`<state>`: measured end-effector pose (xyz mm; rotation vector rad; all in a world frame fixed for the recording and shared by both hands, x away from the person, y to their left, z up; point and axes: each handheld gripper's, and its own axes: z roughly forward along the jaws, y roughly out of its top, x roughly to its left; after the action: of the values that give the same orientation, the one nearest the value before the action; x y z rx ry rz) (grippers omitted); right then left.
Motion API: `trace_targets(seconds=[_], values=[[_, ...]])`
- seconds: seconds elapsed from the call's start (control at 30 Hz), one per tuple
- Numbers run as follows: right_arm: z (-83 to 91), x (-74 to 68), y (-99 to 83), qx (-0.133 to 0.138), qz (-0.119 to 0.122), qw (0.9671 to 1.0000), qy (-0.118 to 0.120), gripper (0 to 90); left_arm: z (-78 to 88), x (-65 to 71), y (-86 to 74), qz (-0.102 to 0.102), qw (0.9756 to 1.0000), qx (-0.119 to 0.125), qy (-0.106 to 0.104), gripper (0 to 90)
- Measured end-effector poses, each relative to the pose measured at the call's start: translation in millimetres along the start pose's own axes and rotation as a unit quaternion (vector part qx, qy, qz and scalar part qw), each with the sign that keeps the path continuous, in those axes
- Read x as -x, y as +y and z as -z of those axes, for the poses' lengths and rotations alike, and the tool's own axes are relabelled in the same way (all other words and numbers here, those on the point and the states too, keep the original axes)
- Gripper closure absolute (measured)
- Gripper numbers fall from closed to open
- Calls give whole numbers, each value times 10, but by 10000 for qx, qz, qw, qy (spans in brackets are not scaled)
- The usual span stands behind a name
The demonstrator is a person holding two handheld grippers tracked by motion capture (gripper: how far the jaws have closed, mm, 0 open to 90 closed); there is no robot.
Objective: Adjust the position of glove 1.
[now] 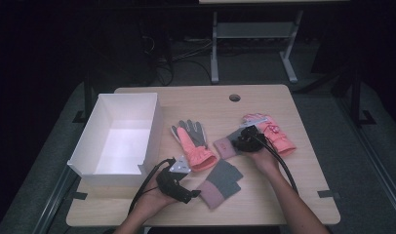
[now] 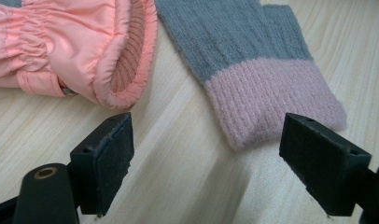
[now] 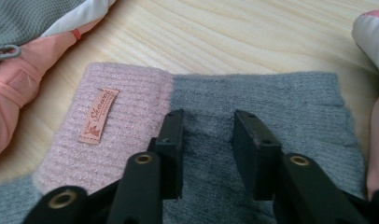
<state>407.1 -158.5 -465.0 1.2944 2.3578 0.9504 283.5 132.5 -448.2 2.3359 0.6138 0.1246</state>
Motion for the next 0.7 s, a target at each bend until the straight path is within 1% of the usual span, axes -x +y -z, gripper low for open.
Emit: trace_targets(seconds=[0.03, 0.1, 0.13, 0.17, 0.2, 0.23, 0.3, 0.37, 0.43, 0.47, 0.6, 0.63, 0.67, 0.7], values=[[0, -2, -5, 3, 43, 10000, -19, 676, 1, 2, 1, -9, 10000, -1, 11, 173], [3, 4, -13, 6, 5, 10000, -10, 734, -1, 6, 2, -28, 10000, -8, 27, 173], [3, 4, -13, 6, 5, 10000, -10, 734, -1, 6, 2, -28, 10000, -8, 27, 173], [8, 17, -16, 13, -17, 10000, 34, 802, 0, 7, 2, -39, 10000, -26, 39, 173], [8, 17, -16, 13, -17, 10000, 34, 802, 0, 7, 2, -39, 10000, -26, 39, 173], [10, 22, -19, 13, -25, 10000, 57, 821, 1, 8, 1, -31, 10000, -19, 48, 173], [13, 54, -33, 53, -67, 9998, 165, 853, 3, 9, -3, -15, 10000, -11, 54, 173], [18, 73, -40, 85, -134, 9996, 243, 860, 1, 13, -5, 13, 10000, 21, 55, 173], [20, 83, -44, 113, -139, 9995, 277, 861, 8, 9, -6, 13, 10000, -3, 42, 173], [46, 117, -44, 165, -220, 9989, 384, 863, 13, 5, -9, 38, 10000, 38, 49, 172], [95, 152, -34, 227, -228, 9984, 462, 864, 17, 0, -11, 54, 10000, 47, 45, 172], [112, 156, -31, 244, -270, 9980, 507, 864, 18, -1, -12, 64, 9999, 69, 40, 172], [189, 150, -14, 327, -320, 9970, 629, 864, 20, 2, -13, 76, 9999, 78, 47, 172], [216, 145, -10, 339, -323, 9969, 638, 864, 21, 5, -15, 72, 9999, 69, 44, 172]])
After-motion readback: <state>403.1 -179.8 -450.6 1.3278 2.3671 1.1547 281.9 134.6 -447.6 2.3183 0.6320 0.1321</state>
